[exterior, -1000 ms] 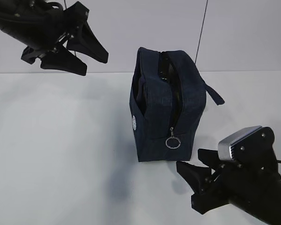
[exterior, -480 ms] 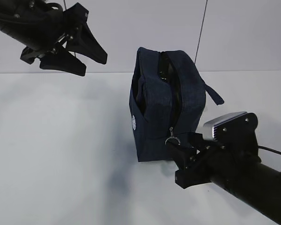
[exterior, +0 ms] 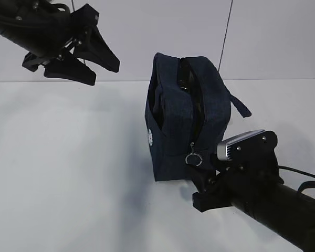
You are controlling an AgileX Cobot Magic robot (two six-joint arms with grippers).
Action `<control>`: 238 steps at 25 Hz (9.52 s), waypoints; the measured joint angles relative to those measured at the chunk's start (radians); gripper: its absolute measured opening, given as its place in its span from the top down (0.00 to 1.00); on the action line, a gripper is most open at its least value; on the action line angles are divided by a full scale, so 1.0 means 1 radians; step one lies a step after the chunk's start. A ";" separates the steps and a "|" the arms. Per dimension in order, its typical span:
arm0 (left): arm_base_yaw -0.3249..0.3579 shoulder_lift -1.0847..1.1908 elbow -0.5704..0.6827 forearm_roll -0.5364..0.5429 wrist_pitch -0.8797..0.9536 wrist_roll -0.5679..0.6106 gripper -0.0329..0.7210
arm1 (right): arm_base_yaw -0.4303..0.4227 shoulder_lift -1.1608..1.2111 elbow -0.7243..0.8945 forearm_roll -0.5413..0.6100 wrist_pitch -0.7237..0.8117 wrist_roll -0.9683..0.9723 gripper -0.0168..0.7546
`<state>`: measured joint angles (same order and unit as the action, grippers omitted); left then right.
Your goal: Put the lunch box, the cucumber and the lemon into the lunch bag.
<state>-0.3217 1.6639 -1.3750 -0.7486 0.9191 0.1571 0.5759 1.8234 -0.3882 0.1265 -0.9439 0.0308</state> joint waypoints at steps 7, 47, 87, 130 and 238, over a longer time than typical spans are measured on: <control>0.000 0.000 0.000 0.004 0.000 0.000 0.37 | 0.000 0.026 -0.026 0.000 0.000 -0.004 0.42; 0.000 0.000 0.000 0.014 0.000 0.000 0.38 | 0.000 0.066 -0.067 0.000 0.000 -0.019 0.52; 0.000 0.000 0.000 0.014 -0.010 0.000 0.38 | 0.000 0.115 -0.069 -0.001 -0.070 -0.039 0.64; 0.000 0.000 0.000 0.011 -0.024 0.000 0.38 | 0.000 0.115 -0.069 -0.027 -0.086 -0.042 0.93; 0.204 -0.001 0.000 -0.264 0.248 0.652 0.38 | -0.204 -0.044 -1.186 0.458 2.022 -0.950 0.97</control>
<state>-0.1180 1.6631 -1.3750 -1.0125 1.1671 0.8095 0.3720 1.7798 -1.5738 0.5850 1.0781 -0.9192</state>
